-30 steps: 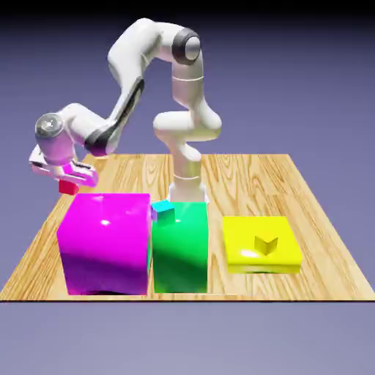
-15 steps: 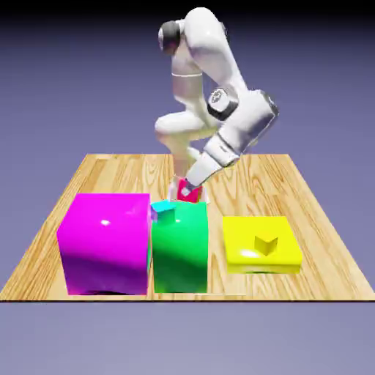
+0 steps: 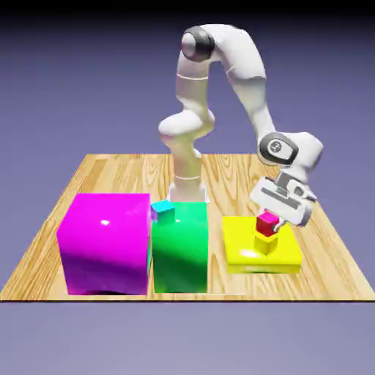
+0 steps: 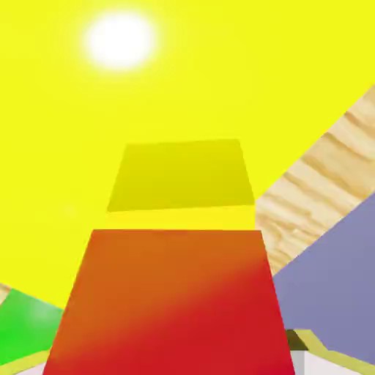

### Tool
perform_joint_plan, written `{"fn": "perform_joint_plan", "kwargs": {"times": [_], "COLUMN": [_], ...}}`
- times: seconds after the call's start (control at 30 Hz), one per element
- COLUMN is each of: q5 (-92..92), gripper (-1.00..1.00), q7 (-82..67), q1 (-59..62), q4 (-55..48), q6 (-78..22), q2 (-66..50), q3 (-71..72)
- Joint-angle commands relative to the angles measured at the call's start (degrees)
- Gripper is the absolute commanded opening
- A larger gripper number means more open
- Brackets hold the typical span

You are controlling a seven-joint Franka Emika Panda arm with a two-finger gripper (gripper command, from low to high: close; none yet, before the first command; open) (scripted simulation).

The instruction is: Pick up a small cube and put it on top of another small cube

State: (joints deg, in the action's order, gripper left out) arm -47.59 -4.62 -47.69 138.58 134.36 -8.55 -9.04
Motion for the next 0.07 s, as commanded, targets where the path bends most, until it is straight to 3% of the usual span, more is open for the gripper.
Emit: {"fn": "perform_joint_plan", "kwargs": {"times": [0.0, 0.03], "q5": [1.6, 3.2], "gripper": [1.0, 1.0], "q7": [-1.2, -2.5], "q1": [-0.6, -1.2], "q4": [-0.3, -0.7], "q6": [-2.4, -4.9], "q2": [2.1, 4.1], "q3": [0.7, 1.4]}}
